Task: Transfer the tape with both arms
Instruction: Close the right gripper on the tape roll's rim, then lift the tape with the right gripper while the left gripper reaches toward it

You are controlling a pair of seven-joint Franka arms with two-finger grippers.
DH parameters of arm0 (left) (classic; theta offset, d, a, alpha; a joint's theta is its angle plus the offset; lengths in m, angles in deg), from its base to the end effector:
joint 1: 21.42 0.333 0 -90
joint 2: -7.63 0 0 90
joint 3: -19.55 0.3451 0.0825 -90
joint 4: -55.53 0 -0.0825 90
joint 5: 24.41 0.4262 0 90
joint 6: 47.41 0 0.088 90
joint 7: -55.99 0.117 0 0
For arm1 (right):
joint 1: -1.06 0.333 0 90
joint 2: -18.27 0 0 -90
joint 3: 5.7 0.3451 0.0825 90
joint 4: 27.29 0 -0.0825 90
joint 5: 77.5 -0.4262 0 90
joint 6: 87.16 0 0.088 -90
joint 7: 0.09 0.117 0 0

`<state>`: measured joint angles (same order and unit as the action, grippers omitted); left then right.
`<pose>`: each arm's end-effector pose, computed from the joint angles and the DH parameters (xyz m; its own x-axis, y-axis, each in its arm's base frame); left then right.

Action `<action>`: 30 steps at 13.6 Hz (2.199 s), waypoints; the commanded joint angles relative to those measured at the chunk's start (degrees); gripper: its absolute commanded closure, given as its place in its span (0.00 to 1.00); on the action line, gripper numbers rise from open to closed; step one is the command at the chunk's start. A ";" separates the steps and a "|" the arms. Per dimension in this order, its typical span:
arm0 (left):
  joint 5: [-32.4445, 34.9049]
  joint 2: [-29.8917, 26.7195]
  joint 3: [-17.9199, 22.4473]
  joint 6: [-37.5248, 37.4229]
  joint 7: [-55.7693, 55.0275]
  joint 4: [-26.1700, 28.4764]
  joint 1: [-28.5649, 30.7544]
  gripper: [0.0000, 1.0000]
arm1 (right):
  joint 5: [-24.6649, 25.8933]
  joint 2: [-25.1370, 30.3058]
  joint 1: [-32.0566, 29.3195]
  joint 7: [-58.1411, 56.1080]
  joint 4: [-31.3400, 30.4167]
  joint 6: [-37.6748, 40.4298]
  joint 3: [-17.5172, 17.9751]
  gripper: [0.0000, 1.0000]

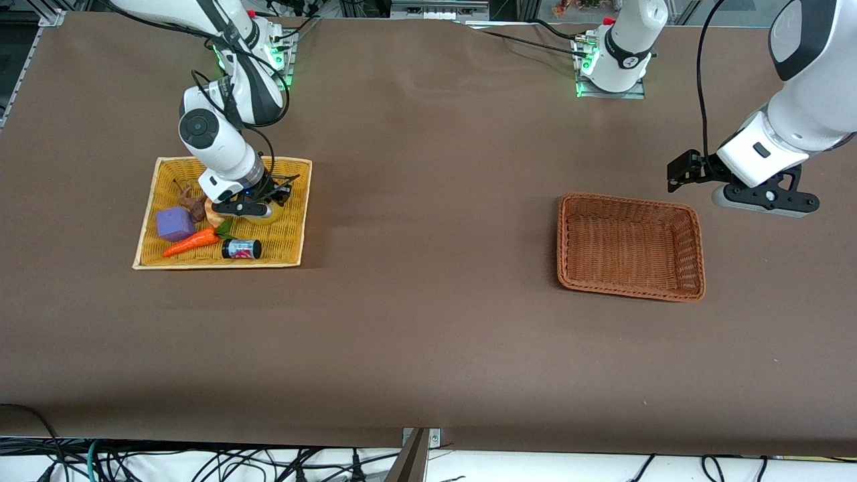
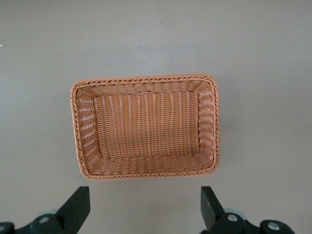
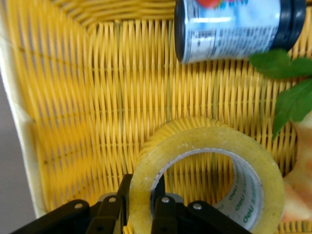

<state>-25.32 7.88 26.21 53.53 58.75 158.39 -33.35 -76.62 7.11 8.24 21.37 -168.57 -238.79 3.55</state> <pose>0.5986 -0.0569 0.5412 0.9899 -0.1366 -0.0371 -0.1361 -0.9906 0.0168 0.4833 0.1456 0.1990 0.9969 -0.0768 -0.0193 -0.0771 -0.9969 -0.0182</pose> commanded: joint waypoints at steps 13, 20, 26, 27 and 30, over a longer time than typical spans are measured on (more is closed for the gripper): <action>1.34 -0.07 -0.42 -0.74 1.11 -0.38 0.59 0.00 | 8.25 -24.76 23.13 52.94 54.77 28.41 7.28 1.00; 1.34 0.01 -0.51 -0.74 1.11 -0.02 0.59 0.00 | 9.76 -34.35 28.42 57.81 59.63 24.37 7.10 1.00; 1.34 0.10 -0.51 -0.74 1.02 0.06 0.59 0.00 | 9.67 -37.62 29.39 57.81 59.63 20.41 7.10 0.79; 1.34 0.10 -0.51 -0.74 1.02 0.06 0.59 0.00 | 9.67 -37.27 29.39 57.81 59.63 20.59 7.01 0.33; 1.26 0.19 -0.51 -0.74 1.02 0.06 0.59 0.00 | 12.91 -32.98 29.13 56.85 60.77 24.08 6.92 0.00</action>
<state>-25.32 8.11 26.21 53.46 58.75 158.66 -33.30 -65.72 -29.00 36.97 78.18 -109.28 -218.18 10.92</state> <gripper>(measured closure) 0.000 0.529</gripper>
